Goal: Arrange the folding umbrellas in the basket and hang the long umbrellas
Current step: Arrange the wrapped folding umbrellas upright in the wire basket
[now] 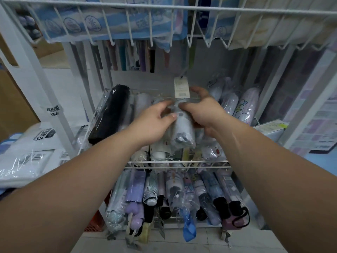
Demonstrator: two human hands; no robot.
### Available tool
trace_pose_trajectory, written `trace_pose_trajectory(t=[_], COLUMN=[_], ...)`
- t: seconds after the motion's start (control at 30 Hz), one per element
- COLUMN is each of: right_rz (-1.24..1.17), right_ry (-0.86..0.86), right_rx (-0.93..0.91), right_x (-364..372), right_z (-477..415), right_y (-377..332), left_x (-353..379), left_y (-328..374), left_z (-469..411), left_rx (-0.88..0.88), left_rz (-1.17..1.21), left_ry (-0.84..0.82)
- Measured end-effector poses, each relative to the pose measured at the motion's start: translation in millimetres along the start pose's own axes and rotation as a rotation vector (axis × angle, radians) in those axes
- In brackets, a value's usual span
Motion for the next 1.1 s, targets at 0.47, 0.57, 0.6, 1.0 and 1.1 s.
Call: trace_pose_trajectory(t=[0.47, 0.57, 0.6, 1.0, 1.1], right_rz=[0.79, 0.884, 0.917, 1.037, 1.026], right_ry=[0.026, 0.018, 0.002, 0.026, 0.278], right_rx=[-0.193, -0.258, -0.277, -0.346, -0.488], right_x=[27, 35, 37, -14, -53], right_z=[-30, -26, -25, 10, 29], right_y=[30, 42, 43, 14, 20], left_x=[-14, -15, -14, 13, 31], left_y=[-26, -33, -36, -18, 2], left_z=[0, 2, 1, 12, 20], left_rx=[0.228, 0.204, 0.195, 0.185, 0.282], left_rz=[-0.903, -0.845, -0.828, -0.74, -0.528], left_ry=[-0.157, -0.141, -0.135, -0.012, -0.022])
Point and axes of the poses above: each hand's wrist, its own z-axis away from the middle knuckle, its own x-axis out of the palm, y = z × x, the point moved 1 cm from there along -z, towards the middle knuckle, and after that the axes turned 6 degrees about y, right-handed, at the moved point
